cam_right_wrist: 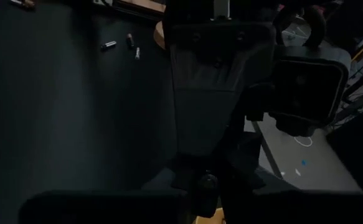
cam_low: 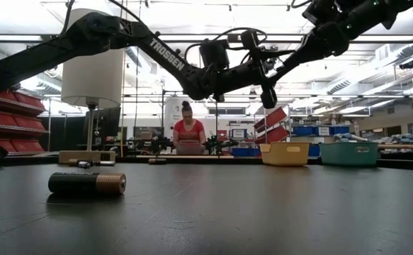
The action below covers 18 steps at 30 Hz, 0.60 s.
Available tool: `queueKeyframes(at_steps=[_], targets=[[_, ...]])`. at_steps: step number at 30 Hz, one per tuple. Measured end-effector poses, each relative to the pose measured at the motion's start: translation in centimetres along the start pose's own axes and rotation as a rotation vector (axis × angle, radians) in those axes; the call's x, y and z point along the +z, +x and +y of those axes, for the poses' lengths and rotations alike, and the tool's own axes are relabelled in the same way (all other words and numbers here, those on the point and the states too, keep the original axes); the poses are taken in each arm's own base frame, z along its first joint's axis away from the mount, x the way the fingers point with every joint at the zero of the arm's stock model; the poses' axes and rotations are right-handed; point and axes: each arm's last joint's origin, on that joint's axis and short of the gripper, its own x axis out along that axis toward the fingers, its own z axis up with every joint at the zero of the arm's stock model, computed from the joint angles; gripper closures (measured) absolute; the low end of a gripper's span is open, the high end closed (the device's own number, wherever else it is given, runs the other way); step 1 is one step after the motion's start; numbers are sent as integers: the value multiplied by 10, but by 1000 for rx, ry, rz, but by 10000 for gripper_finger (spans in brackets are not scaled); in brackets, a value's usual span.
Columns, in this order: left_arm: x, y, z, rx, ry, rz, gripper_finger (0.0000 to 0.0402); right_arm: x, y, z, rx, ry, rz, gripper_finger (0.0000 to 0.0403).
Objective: Sort batteries
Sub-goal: Put the silver battery into the blue bin
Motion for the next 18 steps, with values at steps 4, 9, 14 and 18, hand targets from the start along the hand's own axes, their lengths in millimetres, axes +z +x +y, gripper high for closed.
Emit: queueKeyframes(at_steps=[4, 9, 14, 18], targets=[[3, -3, -2, -14, -17, 4, 246, 1, 0, 0, -4, -4, -7, 367], [4, -5, -1, -13, -22, 5, 246, 1, 0, 0, -3, -3, -6, 369], [6, -8, -1, -11, -22, 7, 246, 1, 0, 0, -4, 38, -7, 369], [6, -9, -1, -17, -22, 7, 246, 1, 0, -1, -8, 51, -9, 348]])
